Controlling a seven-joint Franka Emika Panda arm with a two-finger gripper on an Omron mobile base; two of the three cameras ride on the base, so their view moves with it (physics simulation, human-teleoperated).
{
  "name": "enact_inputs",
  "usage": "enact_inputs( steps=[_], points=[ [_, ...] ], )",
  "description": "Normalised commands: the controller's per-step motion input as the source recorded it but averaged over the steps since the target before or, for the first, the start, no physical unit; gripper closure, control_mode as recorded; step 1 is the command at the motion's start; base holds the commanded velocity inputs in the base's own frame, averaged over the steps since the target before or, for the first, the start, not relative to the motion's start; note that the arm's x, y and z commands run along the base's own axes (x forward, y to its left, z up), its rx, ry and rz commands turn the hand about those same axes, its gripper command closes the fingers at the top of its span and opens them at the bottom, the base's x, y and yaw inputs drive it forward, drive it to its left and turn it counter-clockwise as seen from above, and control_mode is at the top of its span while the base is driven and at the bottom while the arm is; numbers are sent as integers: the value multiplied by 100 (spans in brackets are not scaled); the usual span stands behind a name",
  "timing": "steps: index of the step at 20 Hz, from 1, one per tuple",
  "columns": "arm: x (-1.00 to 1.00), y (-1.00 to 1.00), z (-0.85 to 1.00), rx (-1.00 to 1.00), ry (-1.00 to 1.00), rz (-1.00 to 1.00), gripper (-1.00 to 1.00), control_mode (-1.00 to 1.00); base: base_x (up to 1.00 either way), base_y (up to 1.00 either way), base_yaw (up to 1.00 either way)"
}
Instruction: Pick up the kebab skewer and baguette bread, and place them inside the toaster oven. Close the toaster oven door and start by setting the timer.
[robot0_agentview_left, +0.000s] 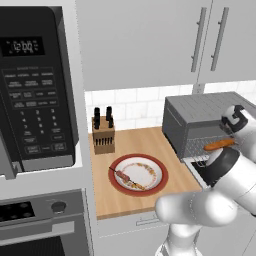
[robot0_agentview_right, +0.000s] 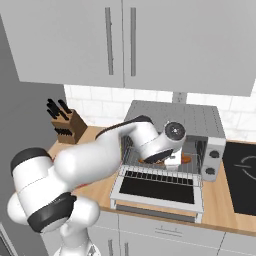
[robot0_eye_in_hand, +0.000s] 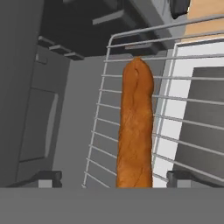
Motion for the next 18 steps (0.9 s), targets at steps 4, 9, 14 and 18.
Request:
enact_inputs(
  steps=[4,9,14,18],
  points=[
    [-100,45,-2,-16,-2,11,-100,-100,0,0,0],
    [-62,100,8,-19,9,41,-100,-100,0,0,0],
    [0,100,31,-11,27,49,-100,-100,0,0,0],
    [-13,100,23,-19,29,46,-100,-100,0,0,0]
  ],
)
